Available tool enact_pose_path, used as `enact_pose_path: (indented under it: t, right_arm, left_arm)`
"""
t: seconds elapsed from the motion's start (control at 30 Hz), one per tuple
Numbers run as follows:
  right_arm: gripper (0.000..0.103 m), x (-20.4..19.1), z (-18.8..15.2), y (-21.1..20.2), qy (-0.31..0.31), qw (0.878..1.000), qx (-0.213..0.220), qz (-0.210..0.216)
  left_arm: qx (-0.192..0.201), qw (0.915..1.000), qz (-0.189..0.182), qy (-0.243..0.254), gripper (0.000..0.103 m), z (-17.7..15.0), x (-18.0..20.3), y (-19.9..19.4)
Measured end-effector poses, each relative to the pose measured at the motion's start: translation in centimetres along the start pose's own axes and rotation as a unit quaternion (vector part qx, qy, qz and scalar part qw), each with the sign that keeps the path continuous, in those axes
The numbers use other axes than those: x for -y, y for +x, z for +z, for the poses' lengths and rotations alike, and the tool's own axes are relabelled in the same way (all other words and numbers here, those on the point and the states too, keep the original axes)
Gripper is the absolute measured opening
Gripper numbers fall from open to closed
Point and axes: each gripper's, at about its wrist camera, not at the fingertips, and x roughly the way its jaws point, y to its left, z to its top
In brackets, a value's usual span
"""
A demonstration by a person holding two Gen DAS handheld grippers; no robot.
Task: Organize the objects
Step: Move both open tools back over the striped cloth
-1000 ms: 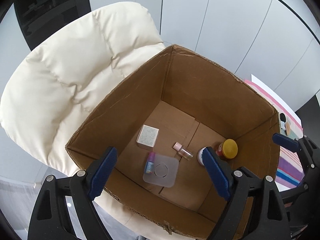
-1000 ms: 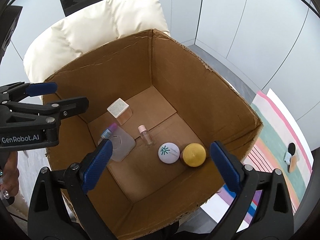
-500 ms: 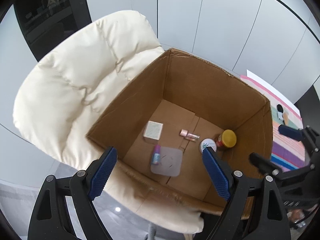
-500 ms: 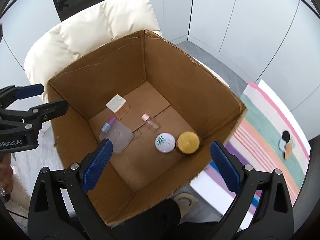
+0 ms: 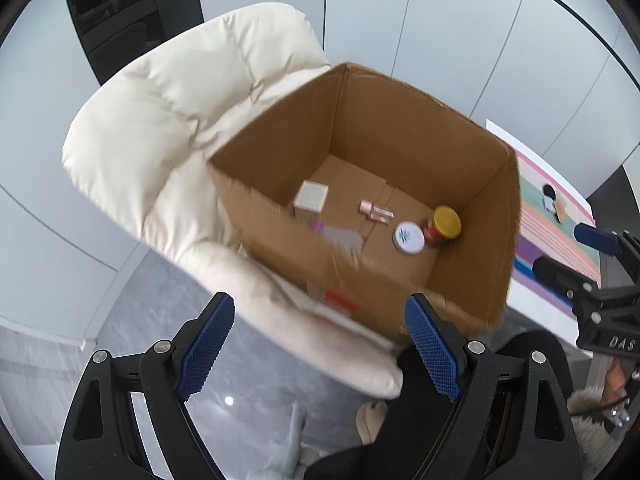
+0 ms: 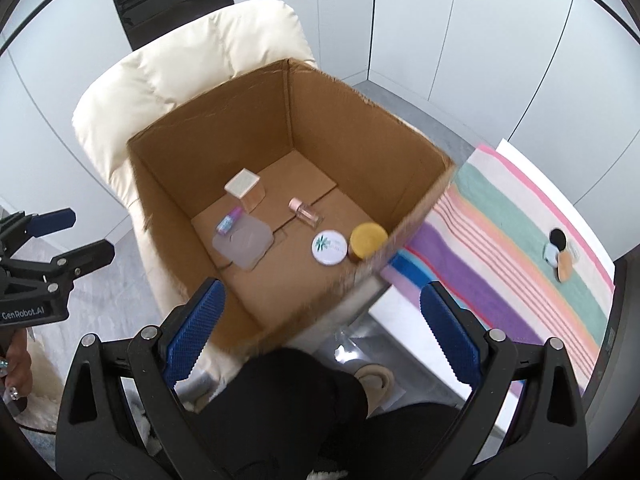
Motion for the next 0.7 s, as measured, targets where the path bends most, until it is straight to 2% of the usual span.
enact_pose_path:
  t: [0.23,0.5,0.7]
  right_arm:
    - [0.1,-0.1,-3.4,-2.0,0.011,1.0,0.003,0.008]
    - [0.1,-0.1,-4.7,-3.3,0.011,1.0,0.015,-0.001]
    - [0.1,1.4,-5.2,-4.3,0.029,0.999,0.024,-0.013]
  left_arm:
    - [0.003,1.0,-0.002,-0.004,0.088,-2.9,0.2,-1.8]
    - [0.02,0.9998,0.0,0.004,0.088,-3.1,0.9,-2.4]
    - [0.028,0.9995,-0.002,0.013,0.088,-2.9,1.6,-2.4]
